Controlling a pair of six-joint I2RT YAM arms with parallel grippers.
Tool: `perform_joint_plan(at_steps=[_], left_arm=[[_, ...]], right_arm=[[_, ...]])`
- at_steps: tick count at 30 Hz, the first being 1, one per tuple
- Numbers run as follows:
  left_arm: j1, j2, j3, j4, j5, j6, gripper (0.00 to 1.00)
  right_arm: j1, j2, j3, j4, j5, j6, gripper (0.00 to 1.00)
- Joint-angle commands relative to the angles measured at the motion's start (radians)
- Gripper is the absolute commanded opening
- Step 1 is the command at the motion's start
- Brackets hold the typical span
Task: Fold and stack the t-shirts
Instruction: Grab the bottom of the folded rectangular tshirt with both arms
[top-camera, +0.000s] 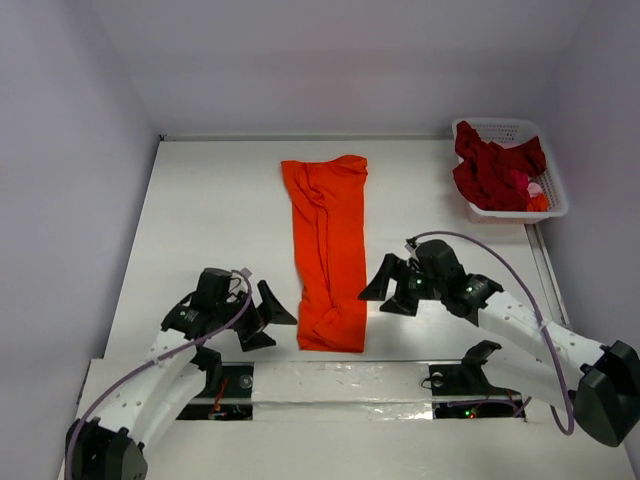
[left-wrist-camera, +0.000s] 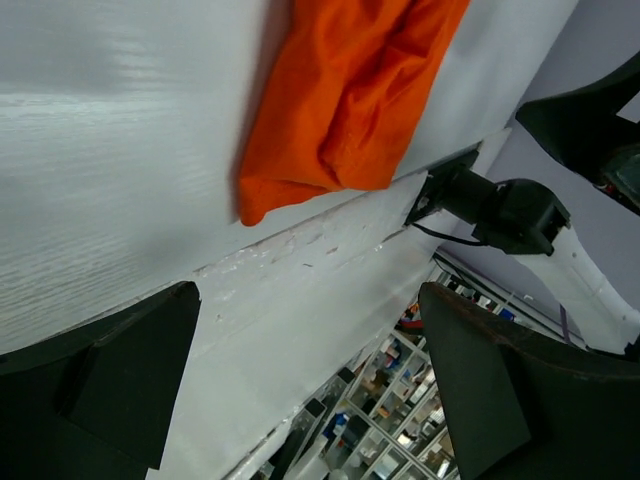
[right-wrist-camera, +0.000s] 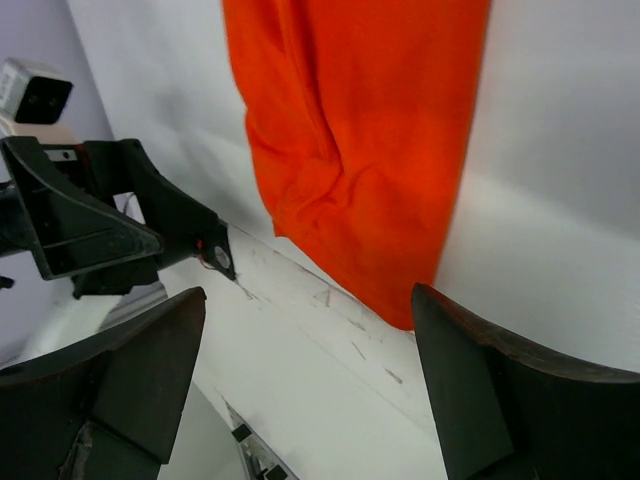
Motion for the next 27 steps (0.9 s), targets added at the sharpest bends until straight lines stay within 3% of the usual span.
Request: perform_joint_plan(at_steps=[1, 4, 8, 12, 23, 27], left_arm=[[-0.045, 0.085, -0.017, 0.078, -0.033, -0.010, 0.90], [-0.127, 0.140, -0.008, 0.118, -0.098, -0.031, 0.90], [-0.268, 0.172, -0.060, 0.273, -0.141, -0.181, 0.90], [-0.338, 0.209, -0.119, 0.377, -0.161, -0.247, 0.89], [-0.352, 0.257, -0.143, 0.430, -0.234, -0.281, 0.80], [-0.352, 0.317, -0.139, 0.443, -0.280, -0.280, 0.71]], right_arm=[[0.040, 0.048, -0.029, 0.033, 0.045, -0.003, 0.89], [0.102, 0.083, -0.042, 0.071, 0.060, 0.034, 0.89], [0.197, 0.135, -0.028, 0.071, 0.131, 0.079, 0.89], [0.244, 0.178, -0.017, 0.079, 0.149, 0.106, 0.88], [0.267, 0.170, -0.065, 0.112, 0.149, 0.152, 0.85], [0.276, 0.203, -0.072, 0.125, 0.138, 0.154, 0.83]])
